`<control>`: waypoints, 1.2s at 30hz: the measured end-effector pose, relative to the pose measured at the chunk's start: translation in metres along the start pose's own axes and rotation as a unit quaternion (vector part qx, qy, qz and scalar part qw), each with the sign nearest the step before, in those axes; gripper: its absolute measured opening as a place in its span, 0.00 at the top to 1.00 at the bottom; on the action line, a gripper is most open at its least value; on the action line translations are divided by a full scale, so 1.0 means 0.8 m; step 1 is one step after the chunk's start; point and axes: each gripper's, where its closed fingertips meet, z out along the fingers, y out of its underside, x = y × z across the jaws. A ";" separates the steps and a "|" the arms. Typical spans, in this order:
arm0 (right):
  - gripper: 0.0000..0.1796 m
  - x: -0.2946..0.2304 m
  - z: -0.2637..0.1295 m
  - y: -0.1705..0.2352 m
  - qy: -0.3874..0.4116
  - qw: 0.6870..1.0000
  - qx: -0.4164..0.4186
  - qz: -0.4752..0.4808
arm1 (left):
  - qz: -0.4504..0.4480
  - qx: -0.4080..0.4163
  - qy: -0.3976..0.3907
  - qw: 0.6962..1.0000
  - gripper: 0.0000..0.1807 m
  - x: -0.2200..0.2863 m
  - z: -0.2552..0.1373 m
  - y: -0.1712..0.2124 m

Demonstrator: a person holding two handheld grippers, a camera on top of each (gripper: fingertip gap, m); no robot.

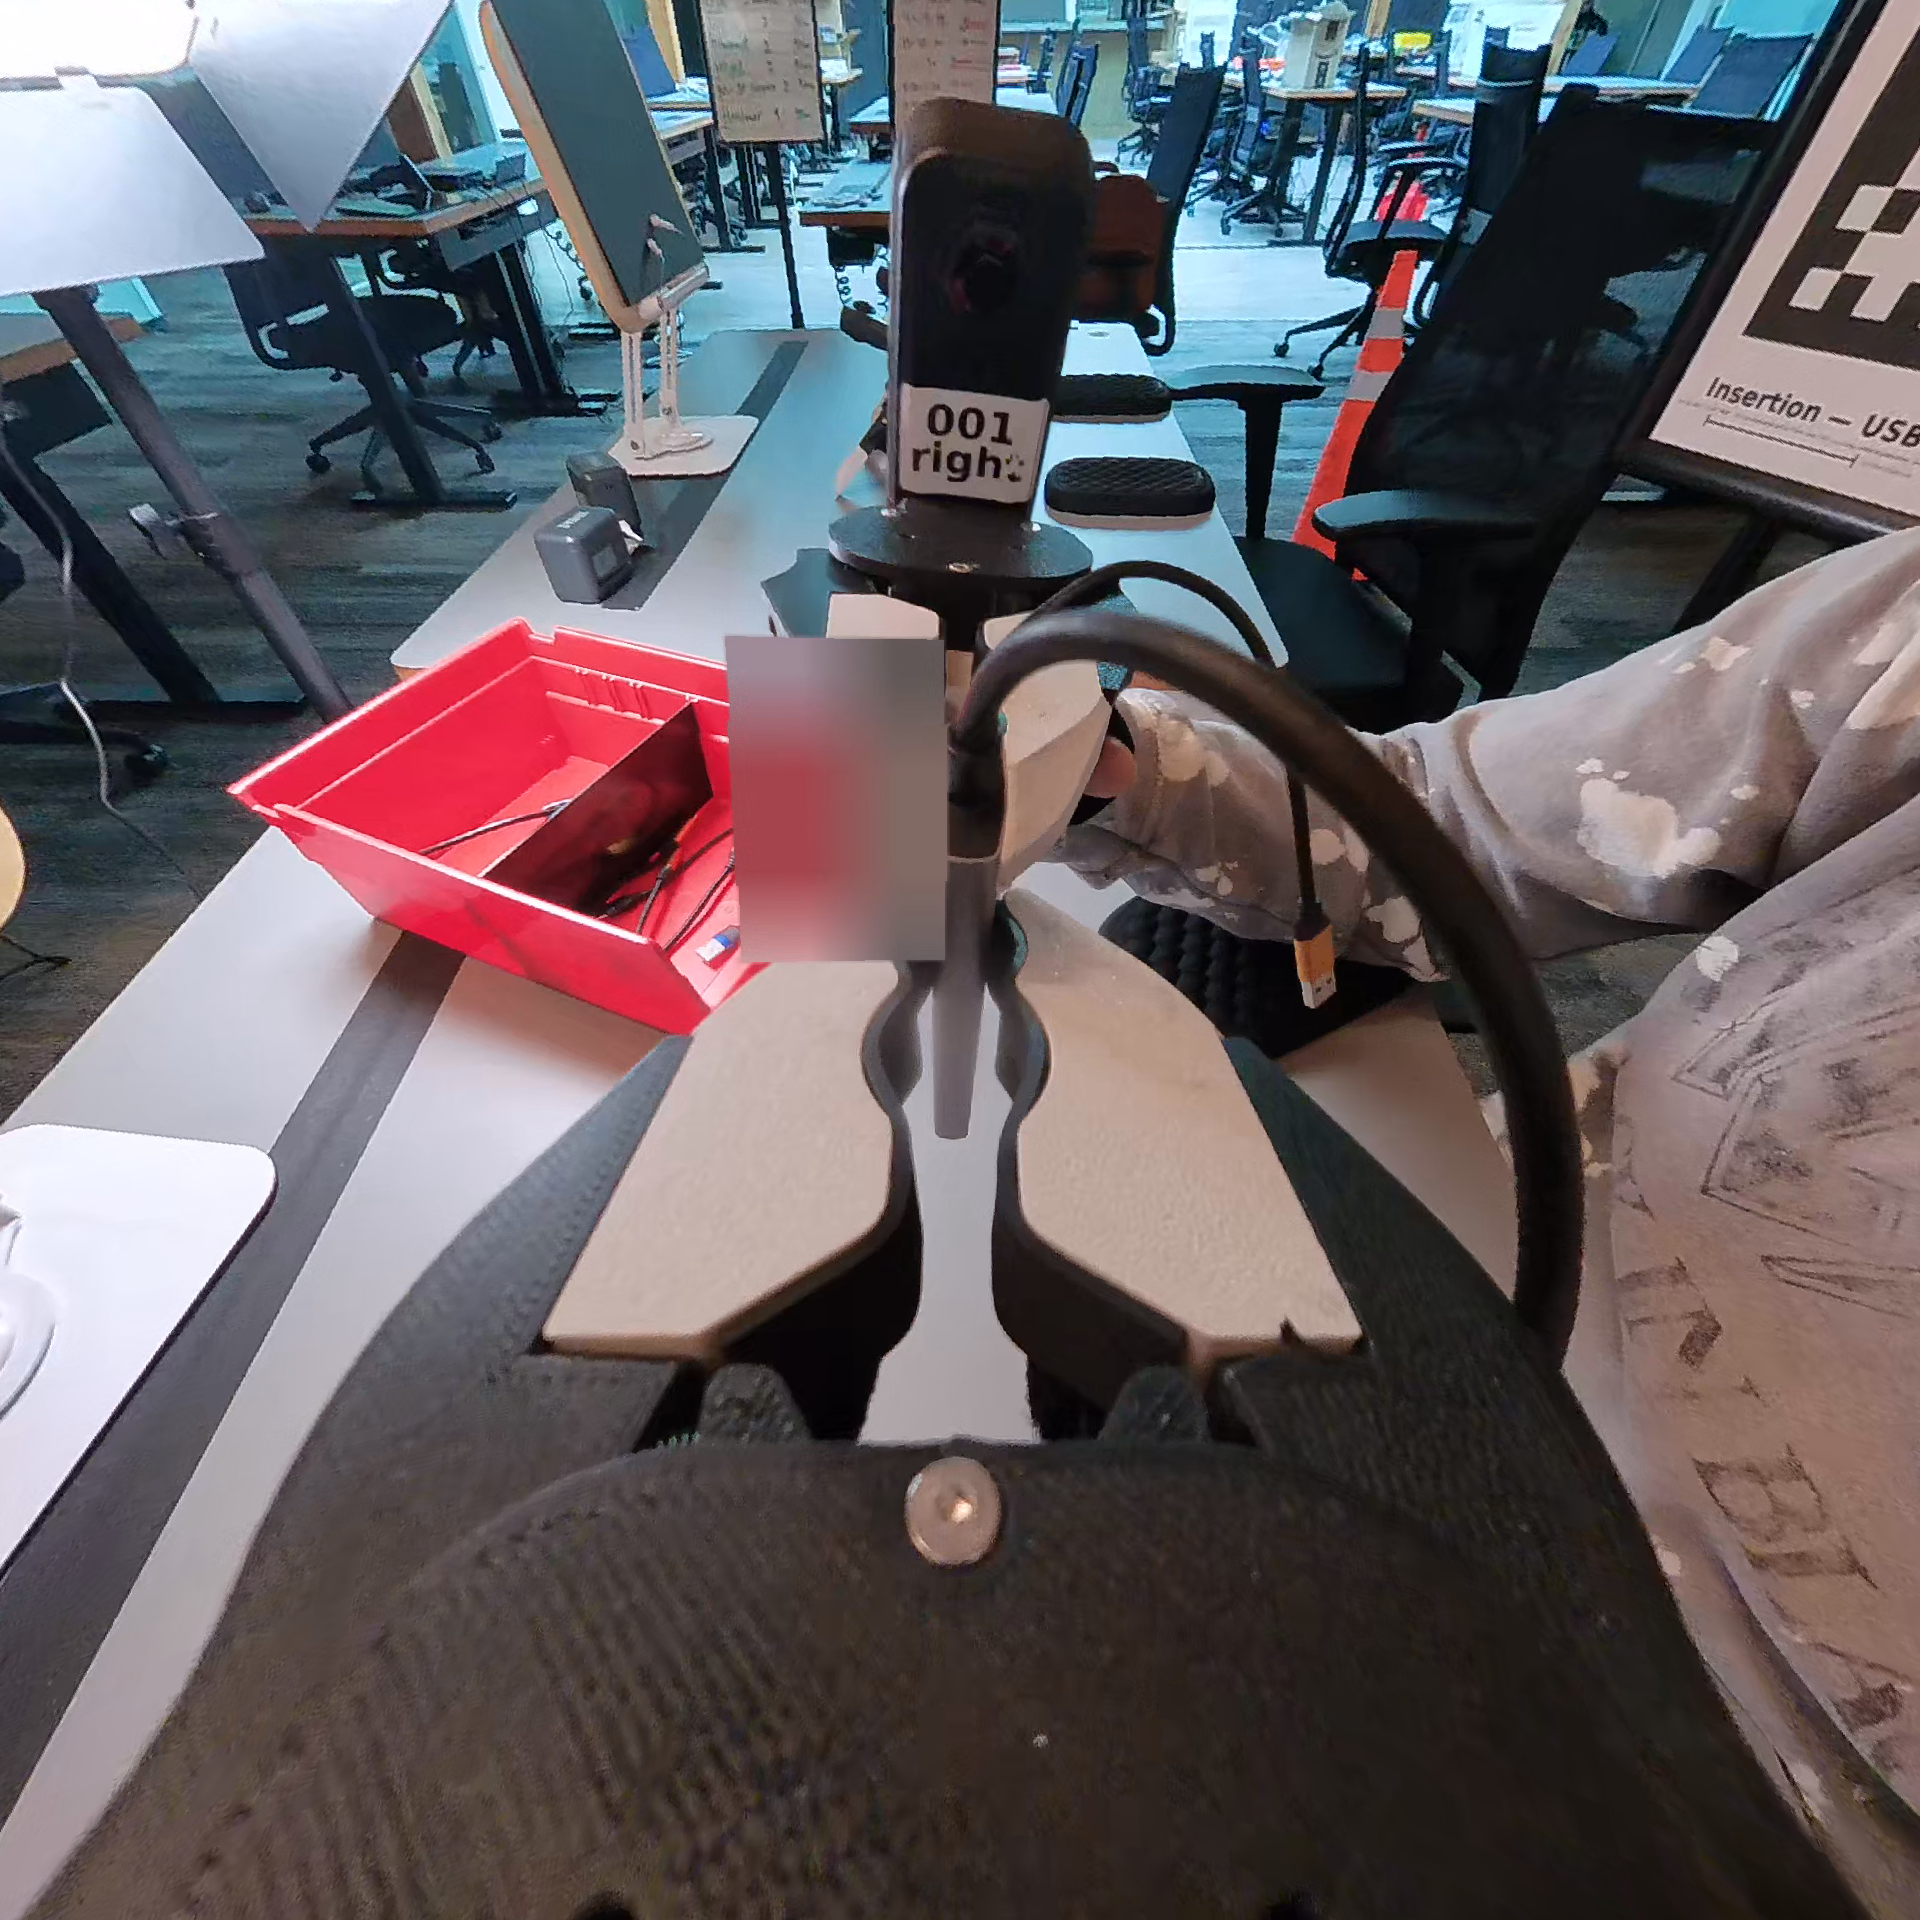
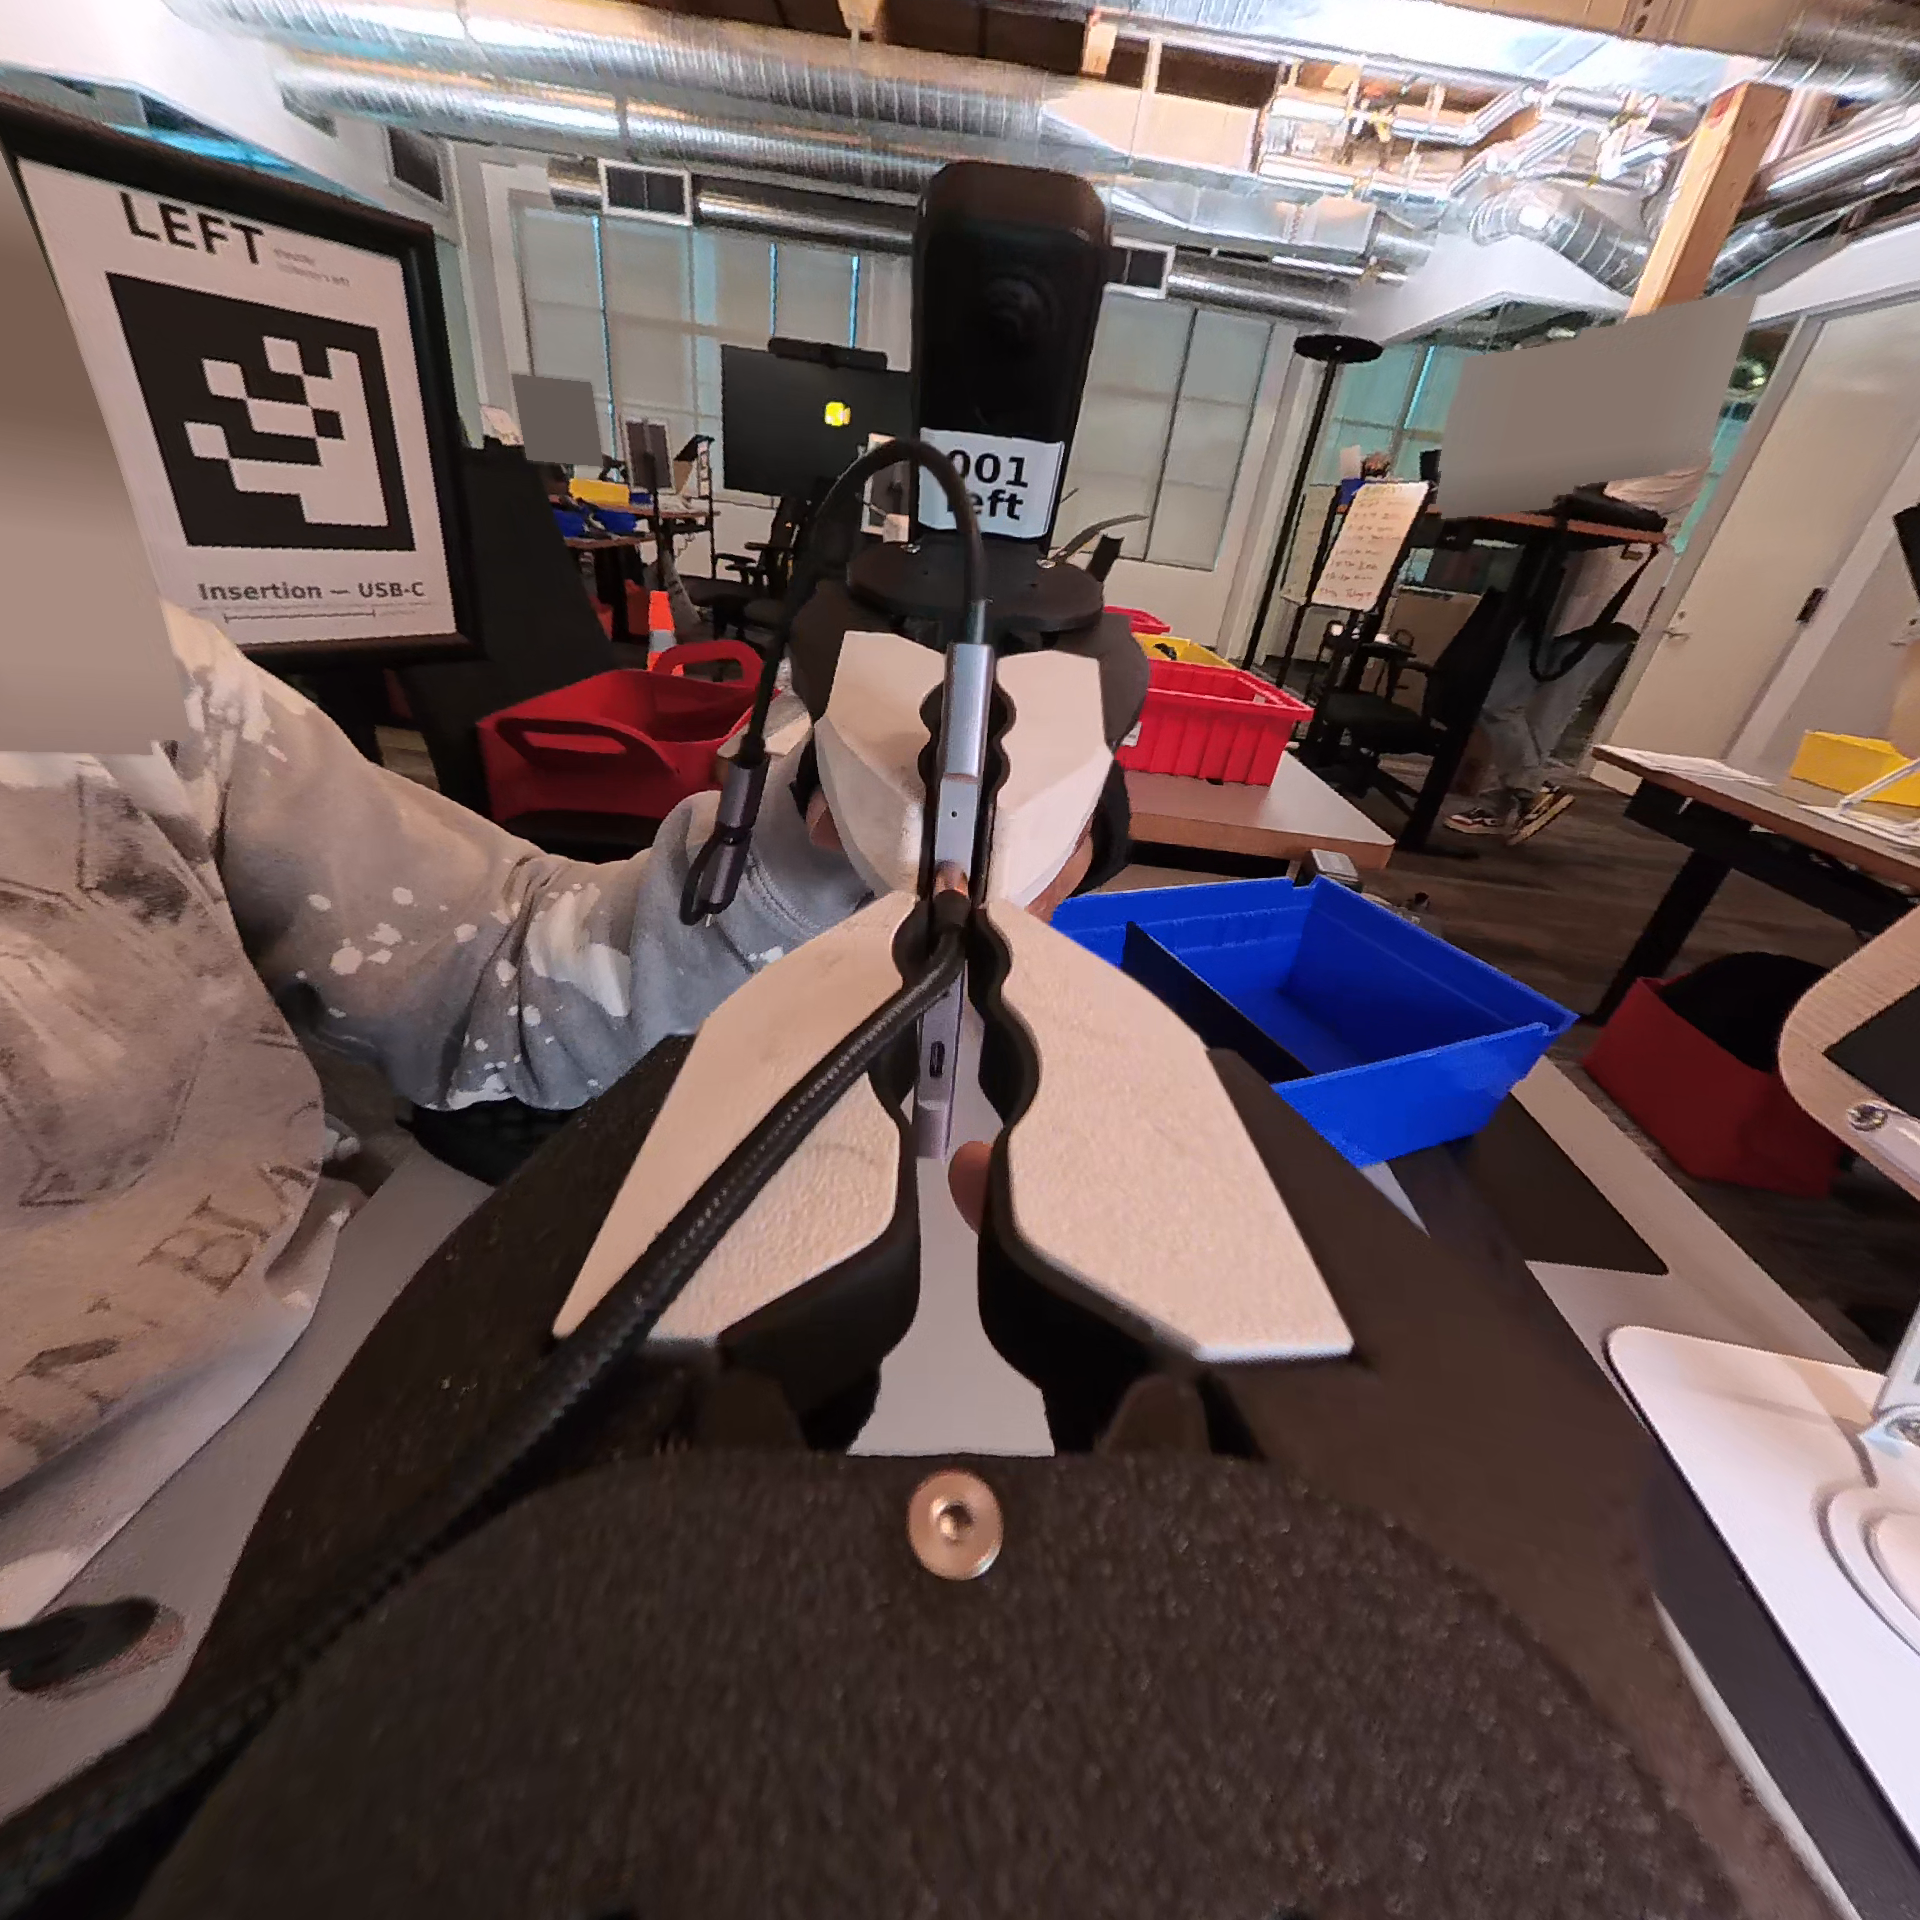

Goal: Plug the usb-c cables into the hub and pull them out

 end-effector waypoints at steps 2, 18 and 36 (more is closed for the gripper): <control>0.96 0.000 -0.004 0.002 -0.002 1.000 -0.007 -0.001 | -0.001 -0.001 0.002 1.000 0.94 0.001 0.003 0.000; 0.96 0.006 -0.011 -0.009 0.007 1.000 0.014 -0.002 | 0.007 0.024 -0.024 0.999 0.94 -0.005 0.006 -0.015; 0.96 0.173 -0.185 0.017 0.389 0.850 -0.325 -0.141 | -0.013 0.079 -0.097 0.992 0.95 -0.032 -0.089 -0.029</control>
